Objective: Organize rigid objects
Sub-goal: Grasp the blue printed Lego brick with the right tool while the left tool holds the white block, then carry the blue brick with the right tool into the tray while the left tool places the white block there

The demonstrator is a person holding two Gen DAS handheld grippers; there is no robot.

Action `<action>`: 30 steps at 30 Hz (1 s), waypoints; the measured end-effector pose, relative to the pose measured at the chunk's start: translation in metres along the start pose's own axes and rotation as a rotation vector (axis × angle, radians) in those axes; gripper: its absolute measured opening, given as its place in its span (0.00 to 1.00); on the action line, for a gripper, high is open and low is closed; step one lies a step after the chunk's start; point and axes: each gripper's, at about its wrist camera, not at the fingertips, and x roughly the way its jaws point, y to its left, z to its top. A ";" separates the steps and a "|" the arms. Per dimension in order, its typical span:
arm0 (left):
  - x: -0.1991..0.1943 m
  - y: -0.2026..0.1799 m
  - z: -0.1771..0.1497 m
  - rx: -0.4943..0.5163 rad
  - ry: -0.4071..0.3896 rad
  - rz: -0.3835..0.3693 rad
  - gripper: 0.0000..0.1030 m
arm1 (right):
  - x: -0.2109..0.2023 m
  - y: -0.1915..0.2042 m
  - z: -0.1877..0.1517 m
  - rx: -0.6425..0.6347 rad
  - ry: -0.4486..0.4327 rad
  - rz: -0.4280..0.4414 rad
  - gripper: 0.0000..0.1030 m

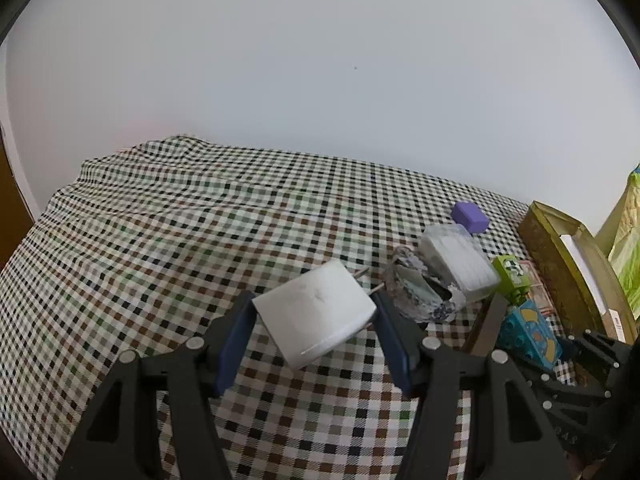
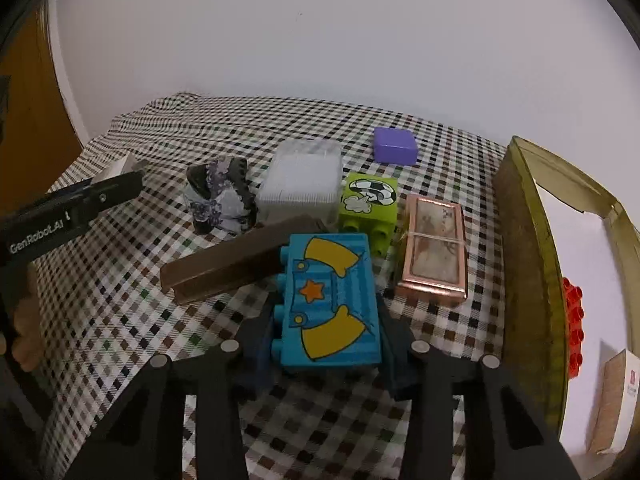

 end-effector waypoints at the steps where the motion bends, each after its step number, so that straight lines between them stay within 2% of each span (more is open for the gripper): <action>1: 0.000 0.000 0.001 0.000 0.000 -0.001 0.58 | -0.002 0.000 -0.001 0.005 -0.002 0.011 0.44; 6: -0.002 0.001 -0.001 -0.003 -0.015 -0.006 0.58 | -0.018 0.002 -0.006 0.031 -0.070 0.090 0.43; 11: -0.012 0.000 -0.003 -0.019 -0.058 -0.013 0.58 | -0.042 0.008 -0.013 0.019 -0.194 0.120 0.44; 18: -0.027 -0.006 -0.005 -0.022 -0.158 -0.048 0.58 | -0.076 0.001 -0.021 0.036 -0.356 0.048 0.44; 22: -0.032 -0.007 -0.006 -0.033 -0.195 -0.054 0.58 | -0.092 -0.013 -0.024 0.075 -0.438 -0.042 0.44; 26: -0.033 -0.008 -0.008 -0.075 -0.199 -0.080 0.58 | -0.103 -0.024 -0.025 0.100 -0.485 -0.091 0.44; 30: -0.029 -0.014 -0.009 -0.079 -0.207 -0.053 0.58 | -0.107 -0.031 -0.022 0.108 -0.512 -0.120 0.44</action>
